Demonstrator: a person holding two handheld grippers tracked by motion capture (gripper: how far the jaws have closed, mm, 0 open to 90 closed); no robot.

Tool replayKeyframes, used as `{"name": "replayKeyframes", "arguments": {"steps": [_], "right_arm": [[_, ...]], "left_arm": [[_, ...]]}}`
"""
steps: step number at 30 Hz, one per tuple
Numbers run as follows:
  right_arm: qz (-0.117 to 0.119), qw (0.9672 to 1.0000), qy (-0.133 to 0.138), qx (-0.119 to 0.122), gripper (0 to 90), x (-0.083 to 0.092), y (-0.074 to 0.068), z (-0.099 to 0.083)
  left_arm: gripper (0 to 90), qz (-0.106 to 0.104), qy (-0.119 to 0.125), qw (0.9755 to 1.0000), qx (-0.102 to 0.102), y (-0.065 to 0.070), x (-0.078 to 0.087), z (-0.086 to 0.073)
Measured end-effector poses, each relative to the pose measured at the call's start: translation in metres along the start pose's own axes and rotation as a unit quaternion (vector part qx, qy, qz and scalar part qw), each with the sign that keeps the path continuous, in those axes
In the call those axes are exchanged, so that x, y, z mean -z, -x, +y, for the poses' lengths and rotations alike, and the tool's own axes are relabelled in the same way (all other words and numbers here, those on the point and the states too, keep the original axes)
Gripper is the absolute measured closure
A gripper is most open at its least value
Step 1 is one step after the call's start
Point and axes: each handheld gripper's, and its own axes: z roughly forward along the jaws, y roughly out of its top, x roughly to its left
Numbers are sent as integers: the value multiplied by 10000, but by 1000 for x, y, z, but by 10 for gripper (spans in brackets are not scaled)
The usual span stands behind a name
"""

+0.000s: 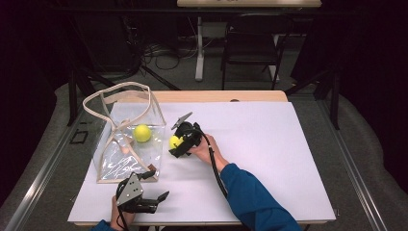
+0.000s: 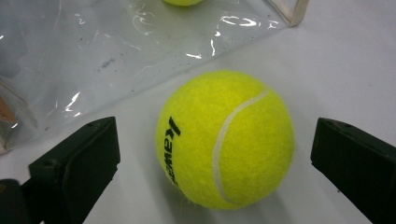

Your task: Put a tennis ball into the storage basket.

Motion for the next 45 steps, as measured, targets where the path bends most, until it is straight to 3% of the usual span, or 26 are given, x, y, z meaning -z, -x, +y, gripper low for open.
{"name": "replayKeyframes", "arguments": {"steps": [4,22,32,45], "right_arm": [[-27,10000,-6,-23,71,-2,1,0],[-68,9999,-93,18,133,-6,0,0],[-138,9998,-139,19,250,-8,0,0],[-193,9997,-148,61,266,-9,-1,1]], "left_arm": [[160,-2,10,10000,14,0,0,0],[161,-18,-3,10000,13,0,0,0],[161,-15,5,10000,9,0,0,0],[160,-18,-16,10000,-3,1,-1,0]]}}
